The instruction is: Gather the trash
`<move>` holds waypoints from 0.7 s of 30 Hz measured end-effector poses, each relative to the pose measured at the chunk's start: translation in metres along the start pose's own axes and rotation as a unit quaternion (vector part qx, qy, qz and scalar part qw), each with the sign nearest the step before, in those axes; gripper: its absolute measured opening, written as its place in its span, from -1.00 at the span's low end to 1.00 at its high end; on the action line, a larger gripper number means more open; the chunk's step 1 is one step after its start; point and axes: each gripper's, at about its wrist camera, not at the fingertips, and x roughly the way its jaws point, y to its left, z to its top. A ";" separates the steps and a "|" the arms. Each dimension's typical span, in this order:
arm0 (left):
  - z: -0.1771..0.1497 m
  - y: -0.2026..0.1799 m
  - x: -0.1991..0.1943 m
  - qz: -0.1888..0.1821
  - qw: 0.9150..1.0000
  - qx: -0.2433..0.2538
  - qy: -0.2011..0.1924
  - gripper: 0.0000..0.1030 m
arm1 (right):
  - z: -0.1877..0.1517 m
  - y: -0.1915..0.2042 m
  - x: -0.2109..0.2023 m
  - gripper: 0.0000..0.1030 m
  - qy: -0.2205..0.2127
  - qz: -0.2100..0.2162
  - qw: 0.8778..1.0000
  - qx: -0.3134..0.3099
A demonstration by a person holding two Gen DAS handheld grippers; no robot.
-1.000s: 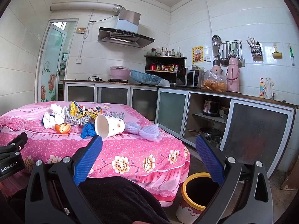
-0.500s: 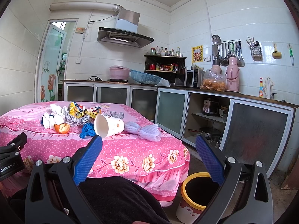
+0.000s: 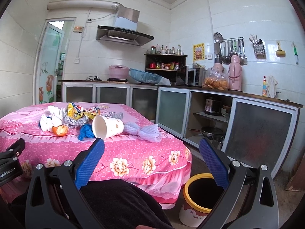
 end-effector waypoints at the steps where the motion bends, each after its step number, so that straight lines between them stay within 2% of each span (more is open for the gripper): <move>1: 0.000 0.000 0.001 0.000 1.000 -0.001 0.002 0.85 | 0.000 -0.001 0.001 0.85 0.001 -0.003 1.000 0.002; 5: 0.001 0.003 0.005 -0.004 1.000 -0.008 0.013 0.85 | 0.002 -0.003 0.004 0.85 0.001 -0.017 1.000 0.002; 11: 0.001 0.006 0.025 -0.031 0.998 -0.015 0.059 0.85 | 0.005 -0.017 0.020 0.85 0.020 -0.053 0.998 0.009; 15: 0.000 0.010 0.031 -0.066 0.995 -0.032 0.060 0.85 | 0.005 -0.020 0.029 0.85 0.033 -0.048 0.998 0.004; 21: 0.009 0.020 0.049 -0.085 0.992 -0.054 0.076 0.85 | 0.013 -0.016 0.049 0.85 0.046 -0.019 0.999 -0.022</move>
